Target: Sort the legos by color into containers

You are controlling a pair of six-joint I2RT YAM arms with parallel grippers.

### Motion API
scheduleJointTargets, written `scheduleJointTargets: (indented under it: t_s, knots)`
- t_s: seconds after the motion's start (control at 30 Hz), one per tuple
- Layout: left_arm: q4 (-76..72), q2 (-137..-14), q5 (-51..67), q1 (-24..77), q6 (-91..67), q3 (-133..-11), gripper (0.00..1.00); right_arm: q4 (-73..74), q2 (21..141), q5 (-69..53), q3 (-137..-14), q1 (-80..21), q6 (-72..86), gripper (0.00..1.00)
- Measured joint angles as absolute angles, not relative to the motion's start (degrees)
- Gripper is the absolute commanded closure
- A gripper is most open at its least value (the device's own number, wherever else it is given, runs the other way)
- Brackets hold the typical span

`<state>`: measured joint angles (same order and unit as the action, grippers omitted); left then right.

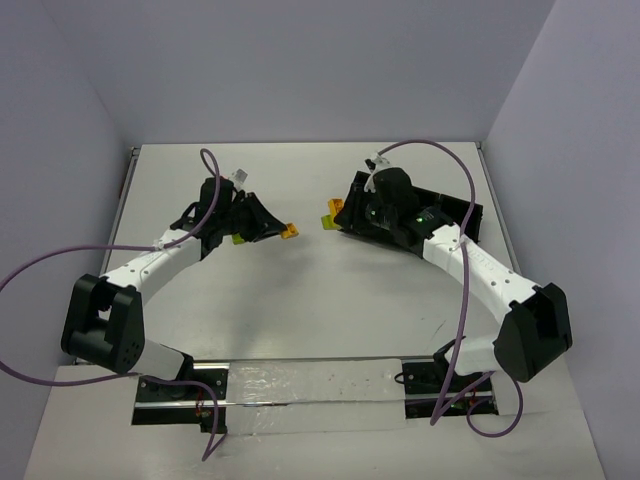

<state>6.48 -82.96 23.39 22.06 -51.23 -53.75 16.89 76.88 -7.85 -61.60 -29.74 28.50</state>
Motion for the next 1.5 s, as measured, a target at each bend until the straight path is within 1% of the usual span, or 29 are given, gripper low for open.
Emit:
scheduleJointTargets:
  t_s: [0.13,0.37,0.5,0.8,1.07,1.2,1.3,1.4,1.5]
  knots:
    - [8.82,-82.96,21.22,22.02,-49.86,-53.86,1.00,19.51,77.39,-3.81,-63.02,-29.74,27.46,1.00]
    - [10.06,-84.68,19.27,22.02,-48.11,-56.62,1.00,21.88,79.08,-1.81,-63.55,-29.74,26.94,1.00]
    - [7.27,-89.72,19.75,21.97,-46.36,-58.80,1.00,22.37,79.31,-1.49,-63.55,-29.74,26.94,1.00]
    - [-0.97,-100.07,23.97,21.56,-46.11,-58.70,1.00,22.77,79.13,-1.02,-62.90,-29.74,26.92,1.00]
    - [-3.64,-99.90,25.16,21.59,-46.22,-57.56,1.00,23.05,78.47,-0.06,-61.63,-29.71,26.94,1.00]
    - [-2.61,-98.99,25.57,22.12,-45.72,-59.08,1.00,23.24,75.26,1.48,-60.53,-28.37,27.19,1.00]
    - [1.17,-100.34,25.55,23.91,-44.88,-66.64,1.00,23.95,69.59,2.05,-58.85,-23.90,27.29,1.00]
    - [1.43,-104.46,25.73,26.61,-44.45,-78.89,1.00,25.89,62.75,3.98,-58.16,-18.50,27.17,1.00]
    - [1.00,-109.99,25.74,28.92,-44.41,-90.45,1.00,28.20,56.50,5.87,-58.13,-15.80,27.11,1.00]
